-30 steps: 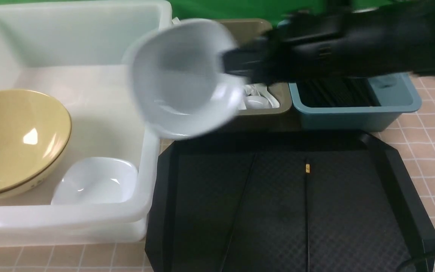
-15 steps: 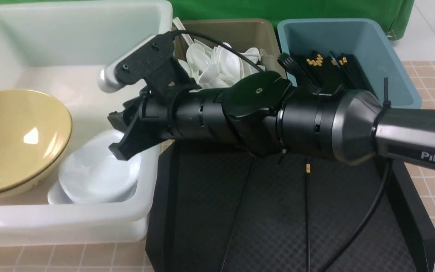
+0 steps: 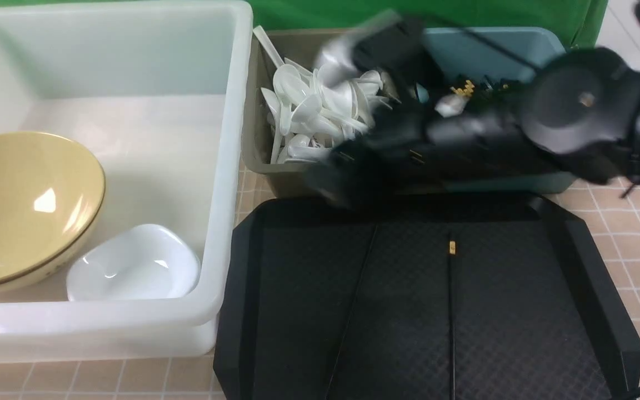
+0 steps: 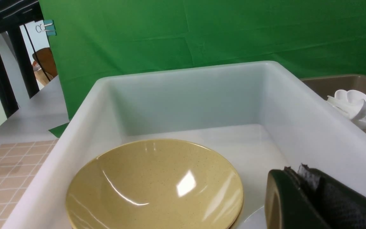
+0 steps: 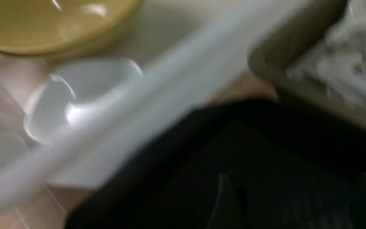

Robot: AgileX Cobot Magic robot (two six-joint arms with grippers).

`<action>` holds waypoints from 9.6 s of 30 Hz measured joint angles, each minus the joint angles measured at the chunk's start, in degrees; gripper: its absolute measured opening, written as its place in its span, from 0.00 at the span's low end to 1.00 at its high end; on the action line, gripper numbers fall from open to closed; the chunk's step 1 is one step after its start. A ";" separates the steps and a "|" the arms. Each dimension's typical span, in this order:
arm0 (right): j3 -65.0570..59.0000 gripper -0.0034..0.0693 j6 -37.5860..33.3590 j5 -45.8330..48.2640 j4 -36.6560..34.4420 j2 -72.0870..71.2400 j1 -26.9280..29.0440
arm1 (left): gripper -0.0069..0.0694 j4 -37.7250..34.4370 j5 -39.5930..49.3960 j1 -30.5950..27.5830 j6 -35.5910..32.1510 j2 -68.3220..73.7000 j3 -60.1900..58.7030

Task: On brown table put chopsticks spoon bowls plates into blue grey white boxes.

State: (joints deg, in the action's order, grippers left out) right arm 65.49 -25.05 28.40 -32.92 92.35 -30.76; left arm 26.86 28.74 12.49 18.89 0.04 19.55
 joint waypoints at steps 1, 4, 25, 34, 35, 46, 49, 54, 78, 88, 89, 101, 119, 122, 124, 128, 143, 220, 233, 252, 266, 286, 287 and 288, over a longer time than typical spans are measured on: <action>-0.80 0.74 4.59 1.75 3.64 0.19 1.17 | 0.10 0.00 -0.41 0.00 0.07 0.00 -0.12; -4.02 0.73 19.64 12.91 17.21 1.97 4.31 | 0.10 -0.05 -1.42 0.00 0.19 0.00 -0.94; -3.53 0.15 28.16 5.20 31.88 12.76 0.87 | 0.10 0.16 -5.91 0.04 0.30 0.00 -3.03; -5.14 0.15 27.03 3.51 30.19 -8.10 0.69 | 0.10 0.16 -5.91 0.04 0.24 0.00 -3.12; -5.14 0.15 26.48 0.06 30.19 -10.35 1.14 | 0.10 0.16 -5.91 0.04 0.24 0.00 -3.12; -2.77 0.16 24.59 -51.28 29.89 -6.30 15.53 | 0.10 0.16 -5.91 0.04 0.04 0.00 -3.12; 2.42 0.22 24.66 -49.33 29.78 1.77 18.02 | 0.10 0.16 -5.91 0.04 0.04 0.00 -3.12; 9.55 0.50 24.66 -35.16 29.78 9.95 19.25 | 0.10 -0.09 -5.48 0.04 0.04 0.00 -3.12; 7.26 0.69 38.89 -1.37 29.31 20.38 -9.26 | 0.10 0.35 -5.95 0.04 0.17 0.00 -3.32; 9.06 0.21 26.19 6.44 31.12 21.72 -9.35 | 0.10 1.02 -6.11 0.04 0.17 0.00 -3.32; 9.06 0.20 25.76 6.62 31.13 21.63 -9.35 | 0.10 1.02 -6.11 0.04 0.17 0.00 -3.32; 6.85 0.11 17.75 15.39 30.40 11.34 -9.76 | 0.10 1.26 -6.18 0.04 0.17 0.00 -3.32; 6.85 0.11 15.73 -43.87 38.17 -4.99 7.50 | 0.10 2.12 -6.36 0.04 0.03 0.00 -3.32; 6.85 0.12 16.20 -51.81 38.24 -0.77 10.61 | 0.10 3.52 -6.36 0.04 0.03 0.00 -3.32; 6.85 0.15 19.21 -53.86 38.36 3.43 13.37 | 0.10 4.17 -6.36 0.04 0.03 0.00 -3.32; 6.66 0.39 32.69 -44.77 38.31 8.89 18.11 | 0.10 4.55 -6.42 0.04 0.03 0.00 -3.32; -2.85 0.11 19.55 -15.27 38.36 -28.08 12.44 | 0.10 4.66 -6.75 0.04 0.16 0.00 -3.32; -67.03 0.11 29.31 -10.65 36.65 -93.03 35.85 | 0.10 4.61 -5.45 0.07 0.06 0.00 -3.36; -67.03 0.12 29.31 -10.65 36.65 -93.03 36.95 | 0.10 4.61 -5.45 0.07 -0.01 0.00 -3.36; -67.03 0.15 29.31 -10.70 36.60 -93.03 36.98 | 0.10 -17.17 -10.39 -11.83 -2.01 -0.85 -19.38; -67.03 0.17 29.31 -10.70 36.60 -93.03 36.98 | 0.10 -26.22 -10.02 -12.08 -12.89 -0.85 -20.92; -67.03 0.19 29.31 -10.70 36.60 -93.03 36.98 | 0.10 -26.86 -10.02 -12.08 -13.12 -0.85 -20.92; -67.03 0.19 29.31 -10.70 36.60 -93.03 36.98 | 0.10 -26.86 -10.02 -12.08 -13.12 -0.85 -20.92; -67.03 0.19 29.31 -10.70 36.60 -93.03 36.98 | 0.10 -26.86 -10.02 -12.08 -13.12 -0.85 -20.92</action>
State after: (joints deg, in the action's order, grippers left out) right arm -1.54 4.26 17.70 3.68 -0.67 6.22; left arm 0.00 18.72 0.40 5.77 -0.81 -1.37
